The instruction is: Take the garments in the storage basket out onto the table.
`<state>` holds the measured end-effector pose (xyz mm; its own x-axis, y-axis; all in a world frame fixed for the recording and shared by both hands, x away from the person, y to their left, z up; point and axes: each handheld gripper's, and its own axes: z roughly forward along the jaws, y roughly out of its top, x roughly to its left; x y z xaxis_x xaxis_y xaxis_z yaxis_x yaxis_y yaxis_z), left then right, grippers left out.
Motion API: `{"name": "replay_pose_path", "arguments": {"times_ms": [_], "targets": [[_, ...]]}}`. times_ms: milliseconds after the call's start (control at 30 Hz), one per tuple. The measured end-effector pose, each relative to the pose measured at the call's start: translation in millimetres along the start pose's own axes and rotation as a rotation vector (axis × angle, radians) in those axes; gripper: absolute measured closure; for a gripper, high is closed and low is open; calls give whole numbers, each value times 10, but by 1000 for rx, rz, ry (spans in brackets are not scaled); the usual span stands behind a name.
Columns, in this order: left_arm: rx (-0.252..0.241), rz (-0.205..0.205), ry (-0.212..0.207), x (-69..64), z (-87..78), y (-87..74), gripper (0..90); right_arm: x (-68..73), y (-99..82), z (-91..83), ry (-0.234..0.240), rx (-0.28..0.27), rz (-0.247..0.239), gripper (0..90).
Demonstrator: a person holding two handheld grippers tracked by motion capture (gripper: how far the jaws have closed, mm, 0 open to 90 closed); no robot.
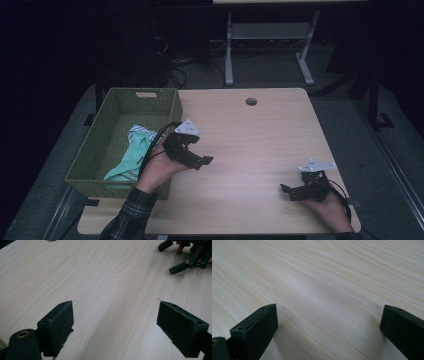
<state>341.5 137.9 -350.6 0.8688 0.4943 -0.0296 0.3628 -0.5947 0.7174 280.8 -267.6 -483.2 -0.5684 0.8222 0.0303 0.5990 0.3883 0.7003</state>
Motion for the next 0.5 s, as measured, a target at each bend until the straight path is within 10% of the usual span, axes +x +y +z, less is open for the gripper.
{"name": "replay_pose_path", "arguments": {"times_ms": [500], "targets": [[-11,-19,41,115,-189,-51,136,-3,0,1,-1,-2,-4,11]]}}
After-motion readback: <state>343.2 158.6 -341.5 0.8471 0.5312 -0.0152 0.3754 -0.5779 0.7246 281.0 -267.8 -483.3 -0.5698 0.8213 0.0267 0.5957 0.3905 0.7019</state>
